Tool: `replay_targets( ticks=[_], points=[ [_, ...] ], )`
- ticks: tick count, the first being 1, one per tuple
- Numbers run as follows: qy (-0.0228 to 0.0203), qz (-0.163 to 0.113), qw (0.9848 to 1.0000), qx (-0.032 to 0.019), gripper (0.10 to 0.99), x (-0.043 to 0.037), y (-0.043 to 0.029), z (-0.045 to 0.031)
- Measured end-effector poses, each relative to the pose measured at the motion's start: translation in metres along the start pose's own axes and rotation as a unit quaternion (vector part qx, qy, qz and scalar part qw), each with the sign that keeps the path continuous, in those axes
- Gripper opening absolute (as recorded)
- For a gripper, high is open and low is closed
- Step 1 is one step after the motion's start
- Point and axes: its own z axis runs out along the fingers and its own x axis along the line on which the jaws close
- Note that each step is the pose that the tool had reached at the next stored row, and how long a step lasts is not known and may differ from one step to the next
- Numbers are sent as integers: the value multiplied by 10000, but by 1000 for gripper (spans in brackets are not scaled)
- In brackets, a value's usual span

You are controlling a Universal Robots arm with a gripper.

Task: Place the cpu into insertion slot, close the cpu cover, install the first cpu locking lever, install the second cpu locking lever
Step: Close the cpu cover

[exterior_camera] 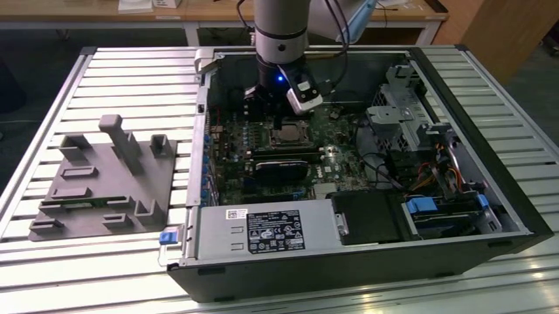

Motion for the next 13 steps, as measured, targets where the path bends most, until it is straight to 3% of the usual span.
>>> replay_targets(
  ticks=[13],
  points=[
    [0, 1, 10000, 0, 106, -61, 6, 2]
  ],
)
